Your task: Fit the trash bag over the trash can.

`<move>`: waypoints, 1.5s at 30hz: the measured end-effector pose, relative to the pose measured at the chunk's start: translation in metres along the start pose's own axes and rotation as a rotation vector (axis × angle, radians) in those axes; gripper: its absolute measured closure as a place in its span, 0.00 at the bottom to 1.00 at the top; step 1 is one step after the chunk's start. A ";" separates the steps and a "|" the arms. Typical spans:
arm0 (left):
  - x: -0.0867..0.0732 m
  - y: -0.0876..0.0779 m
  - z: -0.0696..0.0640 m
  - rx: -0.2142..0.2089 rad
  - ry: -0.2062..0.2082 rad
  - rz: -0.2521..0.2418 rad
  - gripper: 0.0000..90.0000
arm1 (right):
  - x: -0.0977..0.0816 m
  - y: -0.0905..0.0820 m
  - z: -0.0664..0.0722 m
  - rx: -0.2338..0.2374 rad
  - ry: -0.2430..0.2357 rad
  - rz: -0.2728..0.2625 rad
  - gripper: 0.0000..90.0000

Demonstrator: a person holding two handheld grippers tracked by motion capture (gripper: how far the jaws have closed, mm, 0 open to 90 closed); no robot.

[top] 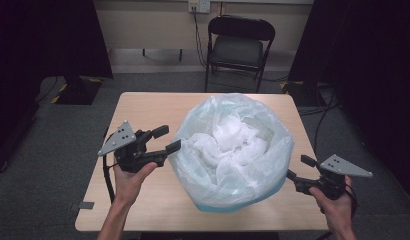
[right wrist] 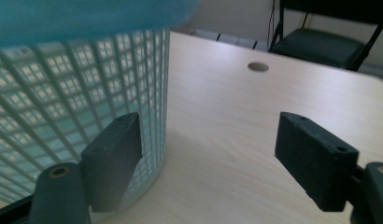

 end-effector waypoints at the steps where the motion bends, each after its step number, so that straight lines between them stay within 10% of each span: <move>1: -0.001 0.000 0.000 0.001 0.002 0.002 0.40 | 0.005 -0.004 0.001 -0.001 -0.006 -0.011 0.26; 8: -0.001 0.002 -0.001 0.001 0.022 0.013 0.40 | 0.049 -0.025 0.001 -0.007 -0.039 -0.142 0.28; 17: 0.000 0.008 -0.001 -0.001 0.028 0.037 0.39 | 0.093 -0.025 0.033 0.115 -0.028 -0.263 0.27; 22: -0.001 0.007 0.000 0.001 0.020 0.041 0.38 | 0.095 -0.007 0.049 0.171 -0.020 -0.251 0.29; 35: 0.000 0.002 -0.003 0.001 0.019 0.041 0.38 | 0.085 -0.004 0.045 0.189 -0.001 -0.246 0.99; 45: -0.001 0.003 -0.006 -0.012 0.016 0.044 0.37 | 0.071 -0.031 0.046 0.209 -0.034 -0.221 1.00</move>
Point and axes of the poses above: each handheld gripper's, and its own axes: y roughly forward along the jaws, x roughly out of its top, z roughly to its left, the point moved 8 cm from there along y, roughly forward along the jaws, and after that the axes turned 15 degrees about -z, right-handed, at the moved point
